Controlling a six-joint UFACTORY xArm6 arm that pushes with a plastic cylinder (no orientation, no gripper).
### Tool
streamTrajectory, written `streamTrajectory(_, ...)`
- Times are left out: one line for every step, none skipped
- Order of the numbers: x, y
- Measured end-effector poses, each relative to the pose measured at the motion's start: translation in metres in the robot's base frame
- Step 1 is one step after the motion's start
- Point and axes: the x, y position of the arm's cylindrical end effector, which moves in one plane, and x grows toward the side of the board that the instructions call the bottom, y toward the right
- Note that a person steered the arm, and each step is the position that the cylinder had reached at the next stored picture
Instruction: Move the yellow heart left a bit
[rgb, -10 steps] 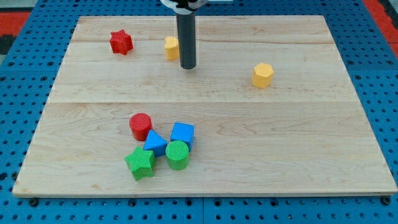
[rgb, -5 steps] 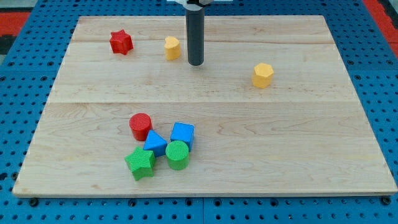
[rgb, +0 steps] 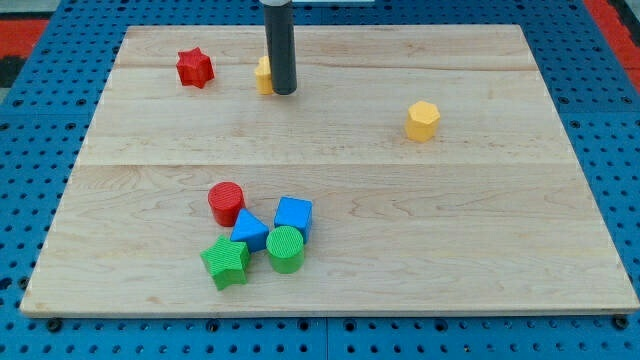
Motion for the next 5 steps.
streamTrajectory(-0.0003, -0.0125)
streamTrajectory(-0.0003, -0.013)
streamTrajectory(-0.0003, -0.013)
streamTrajectory(-0.0003, -0.013)
streamTrajectory(0.0003, -0.013)
